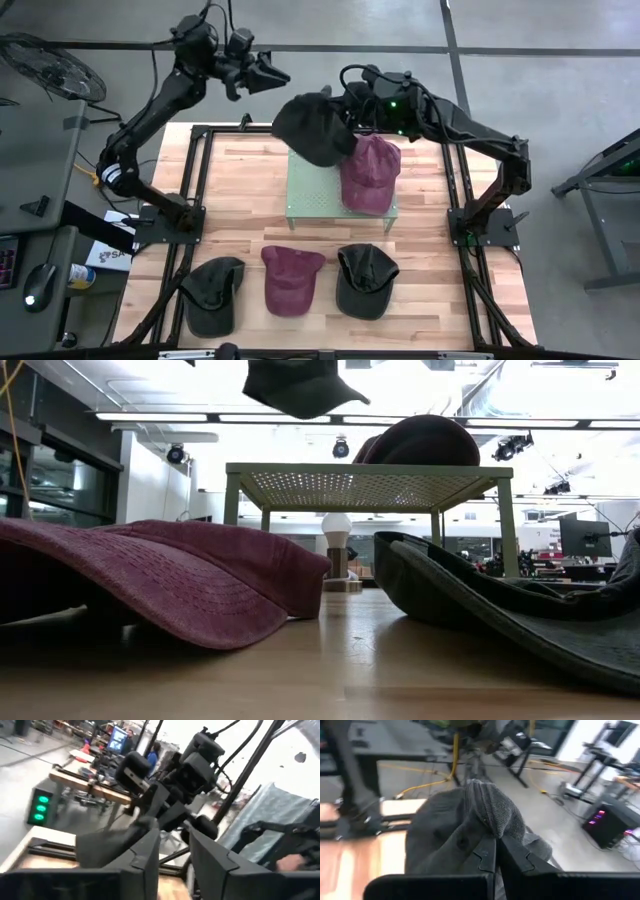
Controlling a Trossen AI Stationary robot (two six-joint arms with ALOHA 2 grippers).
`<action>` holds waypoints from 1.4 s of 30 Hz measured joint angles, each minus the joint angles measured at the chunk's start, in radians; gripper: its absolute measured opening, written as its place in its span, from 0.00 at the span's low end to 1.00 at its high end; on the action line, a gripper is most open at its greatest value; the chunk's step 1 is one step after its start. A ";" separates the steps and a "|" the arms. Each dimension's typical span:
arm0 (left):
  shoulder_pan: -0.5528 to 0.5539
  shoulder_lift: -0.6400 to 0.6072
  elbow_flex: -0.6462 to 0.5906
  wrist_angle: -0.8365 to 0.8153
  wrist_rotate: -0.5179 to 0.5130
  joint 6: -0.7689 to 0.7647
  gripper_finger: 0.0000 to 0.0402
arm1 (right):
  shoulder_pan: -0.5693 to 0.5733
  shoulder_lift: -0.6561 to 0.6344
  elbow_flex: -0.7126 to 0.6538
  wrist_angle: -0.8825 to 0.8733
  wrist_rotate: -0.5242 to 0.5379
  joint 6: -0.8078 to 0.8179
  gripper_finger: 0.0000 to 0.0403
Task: Pick & Place hat
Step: Adjust the black cap on the shelf
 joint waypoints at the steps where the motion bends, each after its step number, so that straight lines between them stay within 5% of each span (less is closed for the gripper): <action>1: 0.004 -0.008 0.000 -0.024 -0.006 0.033 0.29 | 0.004 -0.001 0.000 0.009 0.021 0.007 0.00; 8: 0.004 -0.035 0.000 -0.241 -0.075 0.295 0.42 | 0.004 -0.008 0.000 0.065 0.084 0.060 0.00; 14: -0.036 -0.038 -0.001 -0.332 -0.239 0.450 0.50 | 0.006 -0.008 0.000 0.078 0.086 0.075 0.00; 24: -0.102 -0.037 0.000 -0.365 -0.268 0.520 0.64 | 0.005 -0.008 0.000 0.076 0.062 0.075 0.00; 30: -0.137 -0.037 0.000 -0.384 -0.369 0.539 0.69 | 0.005 -0.008 0.000 0.078 0.047 0.070 0.00; 36: -0.167 -0.037 0.000 -0.400 -0.381 0.535 0.65 | 0.005 -0.008 0.000 0.077 0.048 0.056 0.00; 42: -0.200 -0.037 0.000 -0.416 -0.395 0.526 0.43 | 0.005 -0.008 0.000 0.077 0.057 0.051 0.00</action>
